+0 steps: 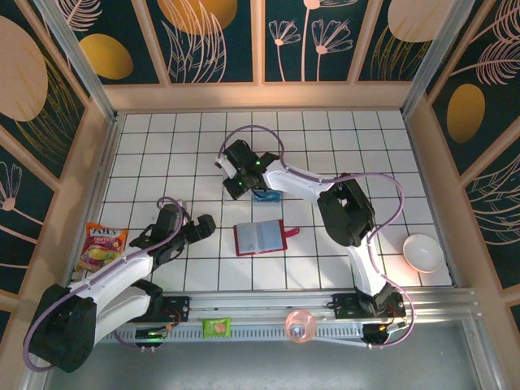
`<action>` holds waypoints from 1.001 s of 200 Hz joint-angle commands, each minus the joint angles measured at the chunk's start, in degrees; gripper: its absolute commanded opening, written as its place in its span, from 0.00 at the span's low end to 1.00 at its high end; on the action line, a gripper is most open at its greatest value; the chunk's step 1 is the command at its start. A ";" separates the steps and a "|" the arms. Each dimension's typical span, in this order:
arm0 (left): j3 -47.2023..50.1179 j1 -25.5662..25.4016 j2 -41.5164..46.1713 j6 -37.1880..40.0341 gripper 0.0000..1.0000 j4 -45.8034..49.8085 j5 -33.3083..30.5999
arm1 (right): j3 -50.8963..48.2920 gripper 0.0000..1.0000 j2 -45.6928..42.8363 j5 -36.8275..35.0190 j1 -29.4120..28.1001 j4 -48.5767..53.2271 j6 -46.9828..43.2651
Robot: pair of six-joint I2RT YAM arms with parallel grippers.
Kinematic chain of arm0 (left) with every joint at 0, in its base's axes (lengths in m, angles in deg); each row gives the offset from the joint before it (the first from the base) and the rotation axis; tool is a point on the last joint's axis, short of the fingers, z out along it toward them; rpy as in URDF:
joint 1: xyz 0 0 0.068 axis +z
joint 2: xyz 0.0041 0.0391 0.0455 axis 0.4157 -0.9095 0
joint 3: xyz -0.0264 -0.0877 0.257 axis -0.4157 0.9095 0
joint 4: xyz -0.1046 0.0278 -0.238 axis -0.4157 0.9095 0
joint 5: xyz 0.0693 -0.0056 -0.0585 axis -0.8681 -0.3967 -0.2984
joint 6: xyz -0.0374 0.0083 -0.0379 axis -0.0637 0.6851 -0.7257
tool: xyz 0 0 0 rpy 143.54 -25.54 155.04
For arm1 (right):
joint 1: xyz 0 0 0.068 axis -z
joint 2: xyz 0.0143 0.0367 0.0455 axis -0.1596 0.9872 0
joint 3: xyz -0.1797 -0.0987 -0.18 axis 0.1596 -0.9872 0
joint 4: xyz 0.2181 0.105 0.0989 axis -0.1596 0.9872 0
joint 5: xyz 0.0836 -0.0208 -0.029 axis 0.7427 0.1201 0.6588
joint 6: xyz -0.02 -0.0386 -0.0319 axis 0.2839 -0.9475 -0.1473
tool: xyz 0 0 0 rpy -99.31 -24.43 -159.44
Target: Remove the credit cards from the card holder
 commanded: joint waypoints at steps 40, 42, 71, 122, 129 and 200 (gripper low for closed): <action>-0.76 0.37 0.89 0.72 0.99 0.25 -1.27 | 2.35 0.05 0.70 -8.26 -0.98 -0.17 2.03; -0.72 0.35 0.88 0.71 0.99 0.25 -1.30 | 2.36 0.05 0.65 -8.31 -1.01 -0.19 2.04; -0.74 0.35 1.01 0.72 0.99 0.33 -1.25 | 2.04 0.05 0.37 -9.20 -1.10 -0.63 2.25; -0.59 0.35 1.16 0.64 0.99 0.33 -1.17 | 1.52 0.04 -0.48 -11.54 -1.10 -2.28 3.21; -0.59 0.35 1.18 0.60 0.99 0.34 -1.12 | 1.44 0.04 -0.67 -11.87 -1.11 -2.45 3.27; -0.50 0.31 1.84 0.57 0.99 0.60 -1.18 | 0.81 0.04 -1.39 -13.20 -1.11 -3.51 4.24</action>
